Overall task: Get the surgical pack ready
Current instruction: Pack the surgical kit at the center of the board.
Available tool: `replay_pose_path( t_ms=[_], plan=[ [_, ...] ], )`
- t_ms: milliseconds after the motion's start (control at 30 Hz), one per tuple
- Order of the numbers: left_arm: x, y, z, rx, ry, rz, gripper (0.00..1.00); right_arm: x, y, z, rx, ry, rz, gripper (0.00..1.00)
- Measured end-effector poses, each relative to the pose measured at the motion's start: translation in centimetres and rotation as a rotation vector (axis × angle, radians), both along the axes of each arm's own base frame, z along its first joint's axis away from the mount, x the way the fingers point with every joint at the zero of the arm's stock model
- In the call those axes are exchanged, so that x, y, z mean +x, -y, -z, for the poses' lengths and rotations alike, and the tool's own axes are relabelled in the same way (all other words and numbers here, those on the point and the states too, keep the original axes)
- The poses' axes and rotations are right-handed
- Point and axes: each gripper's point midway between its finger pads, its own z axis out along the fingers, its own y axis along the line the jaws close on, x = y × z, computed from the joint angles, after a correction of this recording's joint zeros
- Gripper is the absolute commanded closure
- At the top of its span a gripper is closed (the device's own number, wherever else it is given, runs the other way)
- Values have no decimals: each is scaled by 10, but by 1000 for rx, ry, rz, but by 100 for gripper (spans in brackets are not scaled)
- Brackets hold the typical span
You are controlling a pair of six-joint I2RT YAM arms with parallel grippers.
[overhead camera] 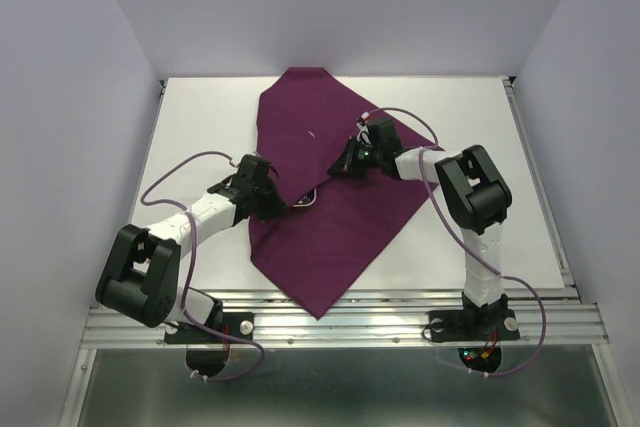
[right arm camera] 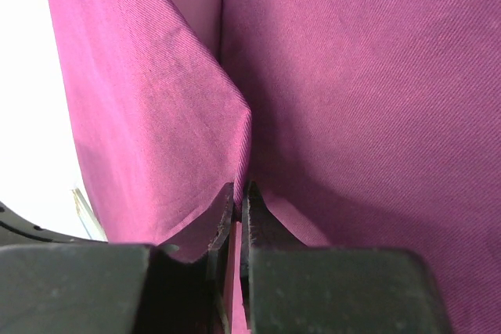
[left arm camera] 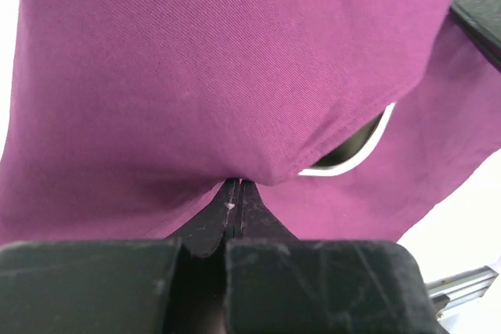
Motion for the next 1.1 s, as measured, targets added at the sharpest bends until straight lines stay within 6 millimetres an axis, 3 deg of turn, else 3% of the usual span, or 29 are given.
replay_pose_path(
  t_ms=[900,1100],
  plan=[
    [11,-6,7,73,-9,-6,100,-9,-9,0,-31,6,-50,99],
    [11,-7,-17,53,55,3,100,-9,-9,0,-31,6,-49,97]
  ],
)
